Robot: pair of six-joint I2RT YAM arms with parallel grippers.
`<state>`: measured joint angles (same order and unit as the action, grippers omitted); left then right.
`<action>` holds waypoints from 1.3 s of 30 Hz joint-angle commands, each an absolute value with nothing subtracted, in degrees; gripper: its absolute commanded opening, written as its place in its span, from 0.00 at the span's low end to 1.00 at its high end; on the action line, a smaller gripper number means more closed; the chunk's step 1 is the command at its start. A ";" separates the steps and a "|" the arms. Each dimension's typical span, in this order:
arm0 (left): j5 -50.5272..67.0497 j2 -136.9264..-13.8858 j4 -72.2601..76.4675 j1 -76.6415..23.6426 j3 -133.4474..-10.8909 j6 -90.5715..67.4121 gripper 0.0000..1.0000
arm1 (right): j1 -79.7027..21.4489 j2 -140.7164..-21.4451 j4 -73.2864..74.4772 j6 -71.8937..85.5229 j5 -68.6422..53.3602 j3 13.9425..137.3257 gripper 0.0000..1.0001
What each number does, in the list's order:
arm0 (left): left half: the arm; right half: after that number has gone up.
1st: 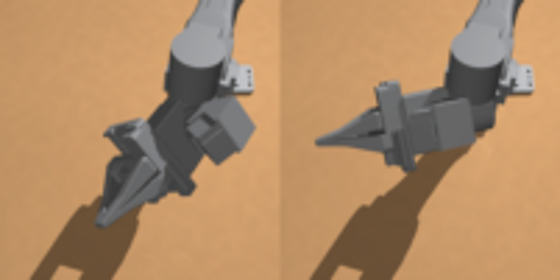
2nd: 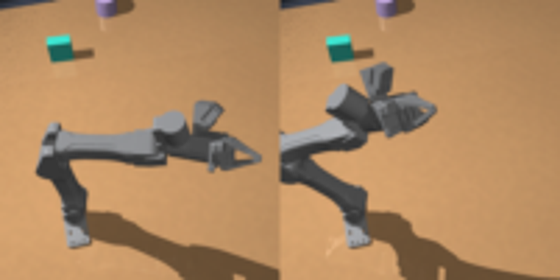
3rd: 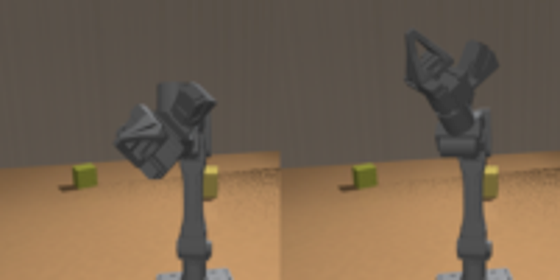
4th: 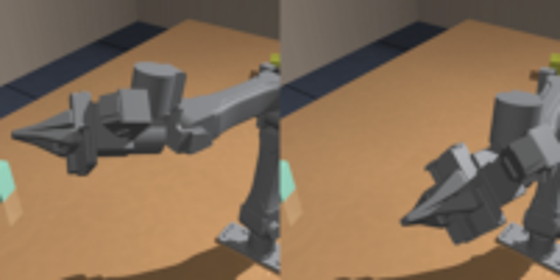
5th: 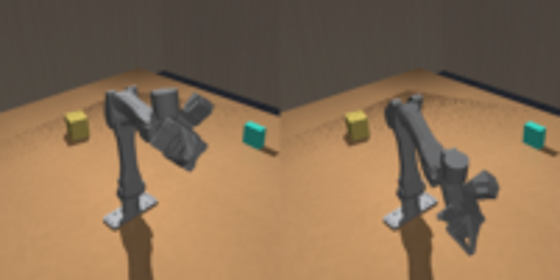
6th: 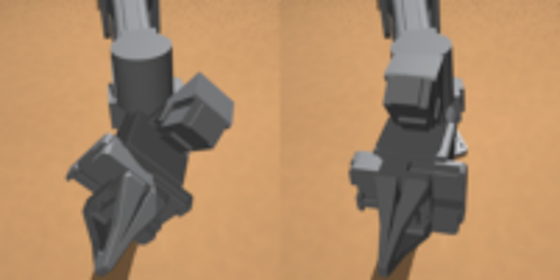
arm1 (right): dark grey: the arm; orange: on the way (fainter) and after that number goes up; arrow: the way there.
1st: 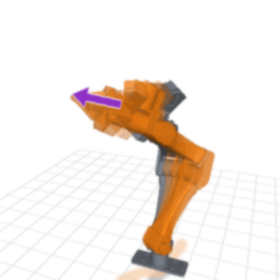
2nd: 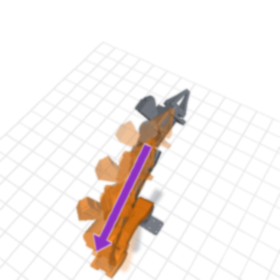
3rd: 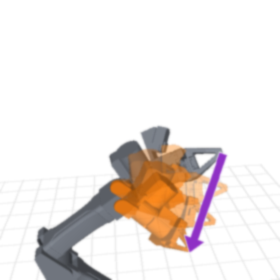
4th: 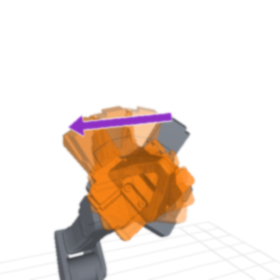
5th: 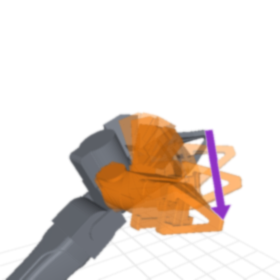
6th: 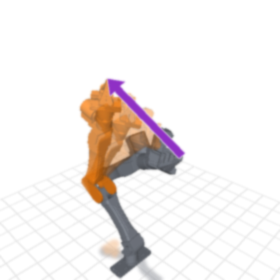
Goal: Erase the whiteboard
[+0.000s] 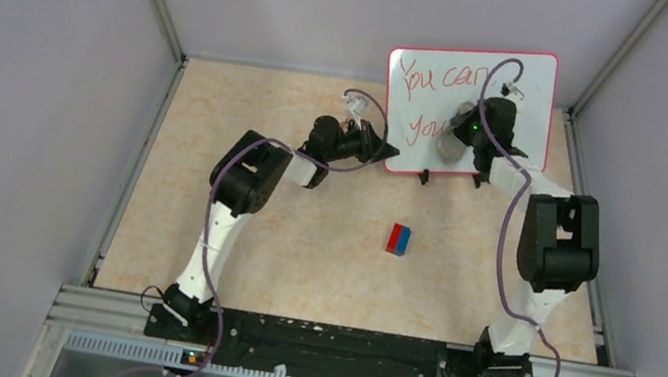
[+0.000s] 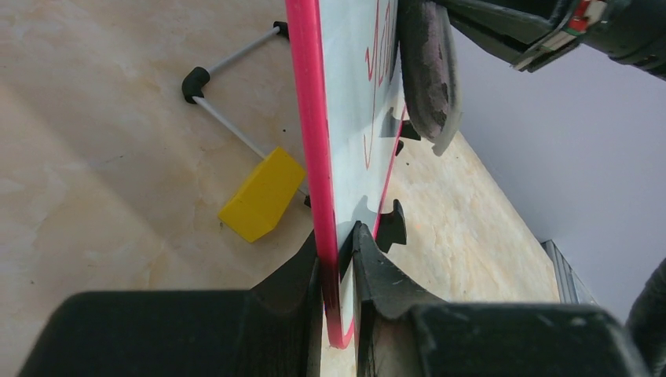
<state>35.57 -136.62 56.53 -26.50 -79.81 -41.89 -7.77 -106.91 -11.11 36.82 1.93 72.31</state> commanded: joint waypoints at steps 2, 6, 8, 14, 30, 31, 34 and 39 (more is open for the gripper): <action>32.41 -135.26 54.38 -24.69 -78.65 -36.67 0.00 | -9.51 -107.72 -11.21 37.85 -1.65 73.97 0.00; 32.42 -135.26 54.39 -24.70 -78.60 -36.76 0.00 | -4.06 -105.97 -12.99 39.16 -2.84 69.44 0.00; 32.48 -135.26 54.40 -24.70 -78.56 -36.81 0.00 | -1.25 -105.22 -14.11 39.87 -3.16 67.01 0.00; 32.48 -135.09 54.74 -24.60 -78.35 -37.00 0.00 | 1.64 -104.89 -13.99 39.06 -3.02 65.78 0.00; 32.51 -135.35 54.52 -24.52 -78.57 -36.96 0.00 | -9.71 -106.52 -19.90 43.41 -4.93 68.60 0.00; 32.57 -135.40 54.50 -24.52 -78.62 -36.93 0.00 | -8.32 -106.18 -20.25 43.58 -5.23 67.57 0.00; 32.67 -135.44 54.65 -24.52 -78.66 -37.09 0.00 | -3.35 -104.89 -20.71 44.32 -5.48 64.23 0.00; 32.61 -135.35 54.77 -24.52 -78.53 -37.11 0.00 | 1.31 -103.37 -18.77 43.10 -3.34 61.84 0.00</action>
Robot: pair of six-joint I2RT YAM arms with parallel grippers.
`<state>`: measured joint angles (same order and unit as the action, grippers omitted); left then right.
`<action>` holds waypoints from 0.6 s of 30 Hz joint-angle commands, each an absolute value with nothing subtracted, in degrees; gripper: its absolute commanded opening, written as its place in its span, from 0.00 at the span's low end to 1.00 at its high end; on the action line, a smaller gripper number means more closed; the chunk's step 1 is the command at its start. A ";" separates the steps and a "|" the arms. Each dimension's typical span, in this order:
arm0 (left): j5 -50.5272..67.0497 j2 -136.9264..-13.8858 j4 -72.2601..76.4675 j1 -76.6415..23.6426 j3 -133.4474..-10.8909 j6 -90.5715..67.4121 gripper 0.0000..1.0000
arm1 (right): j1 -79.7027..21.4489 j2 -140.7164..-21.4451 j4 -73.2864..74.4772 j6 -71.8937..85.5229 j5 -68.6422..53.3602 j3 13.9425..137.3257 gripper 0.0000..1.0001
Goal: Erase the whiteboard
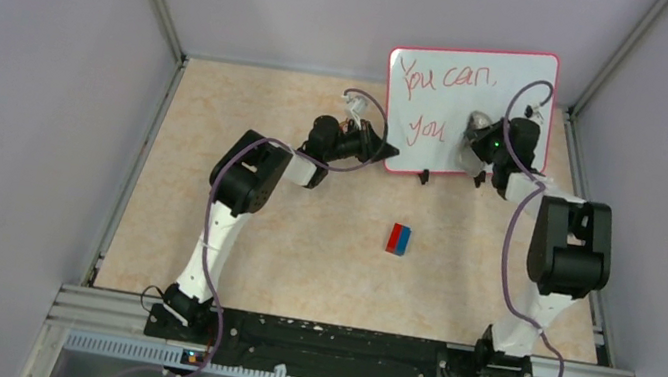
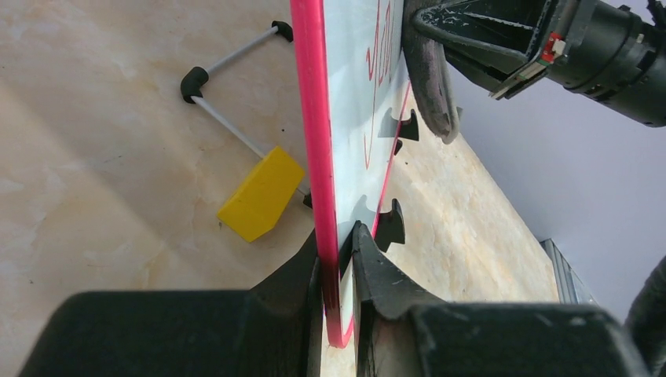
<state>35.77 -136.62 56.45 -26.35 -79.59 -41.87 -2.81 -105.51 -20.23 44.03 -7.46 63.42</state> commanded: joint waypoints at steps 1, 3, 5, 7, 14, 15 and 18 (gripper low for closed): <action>32.65 -135.47 54.80 -24.52 -78.49 -37.21 0.00 | 1.47 -103.36 -18.40 42.37 -3.03 62.13 0.00; 32.63 -135.43 54.86 -24.51 -78.52 -37.27 0.00 | 1.22 -103.65 -18.22 41.76 -3.41 62.68 0.00; 32.69 -135.36 54.90 -24.52 -78.54 -37.21 0.00 | 0.42 -104.11 -19.06 41.34 -4.13 63.21 0.00; 32.64 -135.35 54.84 -24.52 -78.54 -37.16 0.00 | -2.56 -104.91 -18.63 40.62 -4.13 64.86 0.00; 32.70 -135.53 54.58 -24.52 -78.82 -37.07 0.00 | -14.33 -109.10 -18.55 40.52 -6.00 73.09 0.00; 32.70 -135.53 54.57 -24.52 -78.78 -37.03 0.00 | -15.88 -109.65 -18.62 40.41 -6.10 74.14 0.00; 32.67 -135.49 54.45 -24.50 -78.72 -36.94 0.00 | -19.25 -111.32 -18.29 39.48 -6.43 76.94 0.00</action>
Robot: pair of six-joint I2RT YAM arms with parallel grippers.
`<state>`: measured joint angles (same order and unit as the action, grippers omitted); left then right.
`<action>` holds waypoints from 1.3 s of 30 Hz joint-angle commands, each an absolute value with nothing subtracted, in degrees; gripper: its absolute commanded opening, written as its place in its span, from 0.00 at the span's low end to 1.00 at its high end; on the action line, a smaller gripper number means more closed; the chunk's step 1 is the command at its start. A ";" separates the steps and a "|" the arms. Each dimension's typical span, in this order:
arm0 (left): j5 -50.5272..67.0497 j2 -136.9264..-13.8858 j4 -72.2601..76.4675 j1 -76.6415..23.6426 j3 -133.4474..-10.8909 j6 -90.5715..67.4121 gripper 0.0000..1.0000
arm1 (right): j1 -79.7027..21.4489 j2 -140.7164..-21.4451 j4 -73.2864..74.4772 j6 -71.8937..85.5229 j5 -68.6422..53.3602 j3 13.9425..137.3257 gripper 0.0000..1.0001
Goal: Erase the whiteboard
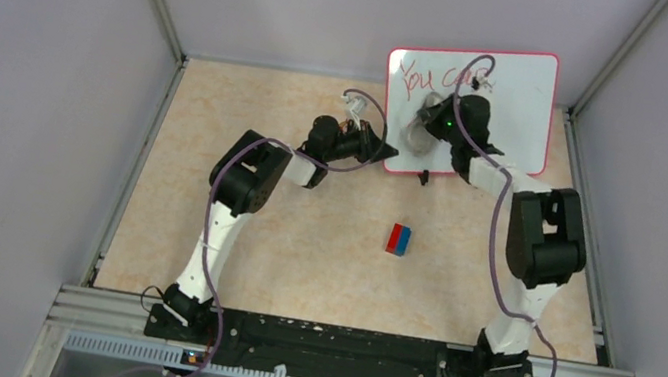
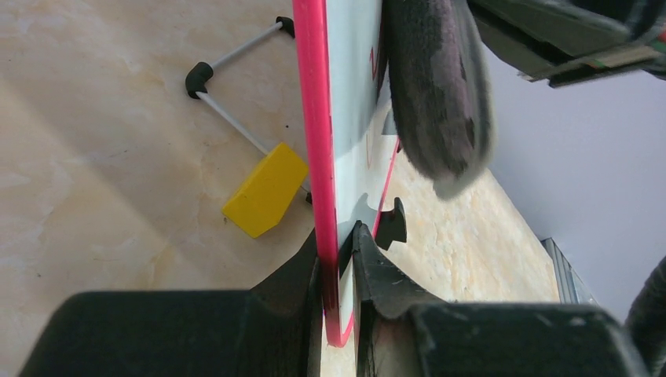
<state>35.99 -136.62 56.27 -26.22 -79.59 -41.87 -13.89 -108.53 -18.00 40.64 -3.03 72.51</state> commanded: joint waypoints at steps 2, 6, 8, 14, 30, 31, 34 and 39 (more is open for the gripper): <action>32.69 -135.53 54.43 -24.52 -78.66 -37.00 0.00 | -19.57 -112.01 -18.57 39.64 -7.41 77.58 0.00; 32.69 -135.44 54.45 -24.52 -78.58 -36.92 0.00 | -17.40 -110.98 -17.40 38.85 -5.80 76.15 0.00; 32.67 -135.35 54.49 -24.44 -78.54 -36.91 0.00 | -14.24 -109.63 -18.02 39.33 -5.75 73.74 0.00; 32.67 -135.35 54.80 -24.26 -78.32 -37.09 0.00 | -5.95 -106.46 -16.15 40.00 -3.35 67.44 0.00; 33.02 -135.79 54.68 -24.08 -78.75 -37.50 0.00 | -20.98 -112.55 -15.76 41.51 -4.47 77.31 0.00; 32.92 -135.79 54.67 -24.08 -78.79 -37.45 0.00 | -21.97 -113.04 -16.14 41.58 -4.85 77.91 0.00; 32.96 -135.82 54.58 -24.08 -78.79 -37.40 0.00 | -22.49 -114.05 -15.99 42.03 -5.46 78.82 0.00; 32.89 -135.79 54.58 -24.08 -78.70 -37.35 0.00 | -18.04 -110.96 -16.70 42.21 -4.40 74.14 0.00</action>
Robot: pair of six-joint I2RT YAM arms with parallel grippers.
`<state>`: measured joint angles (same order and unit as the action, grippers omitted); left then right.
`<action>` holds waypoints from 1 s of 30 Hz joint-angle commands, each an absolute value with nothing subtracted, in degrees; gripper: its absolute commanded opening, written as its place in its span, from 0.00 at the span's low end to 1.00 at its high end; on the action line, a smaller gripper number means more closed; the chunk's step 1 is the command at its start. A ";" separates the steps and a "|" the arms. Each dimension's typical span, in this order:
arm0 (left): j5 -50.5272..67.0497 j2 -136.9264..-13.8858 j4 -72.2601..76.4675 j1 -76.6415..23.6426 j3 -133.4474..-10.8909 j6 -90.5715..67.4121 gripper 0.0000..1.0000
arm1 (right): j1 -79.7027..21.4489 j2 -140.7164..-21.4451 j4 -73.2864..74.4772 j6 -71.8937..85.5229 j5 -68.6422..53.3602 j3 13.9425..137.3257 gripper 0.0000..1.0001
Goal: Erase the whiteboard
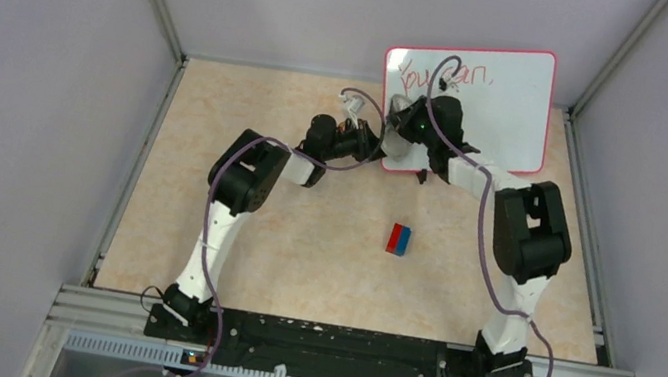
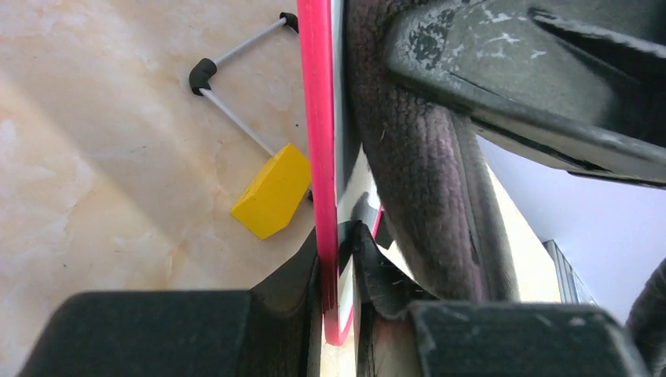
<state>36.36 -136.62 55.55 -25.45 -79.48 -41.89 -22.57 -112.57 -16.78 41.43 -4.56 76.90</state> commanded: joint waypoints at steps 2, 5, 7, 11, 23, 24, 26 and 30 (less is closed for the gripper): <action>32.80 -135.92 54.50 -24.08 -78.67 -37.26 0.00 | -15.46 -109.55 -16.95 42.63 -3.95 71.56 0.00; 32.78 -135.88 54.54 -24.00 -78.59 -37.32 0.00 | -10.80 -108.06 -16.20 42.66 -3.18 68.76 0.00; 32.78 -135.95 54.56 -23.98 -78.58 -37.35 0.00 | -8.04 -107.37 -16.39 42.98 -3.35 66.78 0.00; 32.87 -135.88 54.65 -23.91 -78.58 -37.31 0.00 | -5.09 -106.75 -15.90 42.97 -3.03 65.12 0.00; 32.96 -135.88 54.62 -23.91 -78.68 -37.43 0.00 | -20.71 -111.72 -16.67 43.93 -3.99 74.53 0.00; 32.90 -135.80 54.62 -23.91 -78.63 -37.35 0.00 | -21.56 -112.18 -17.08 44.07 -4.31 74.98 0.00; 32.89 -135.79 54.49 -23.90 -78.58 -37.35 0.00 | -22.56 -112.85 -18.34 44.87 -5.22 75.27 0.00; 32.95 -135.88 54.47 -23.90 -78.66 -37.33 0.00 | -21.43 -112.33 -16.29 43.64 -3.52 75.13 0.00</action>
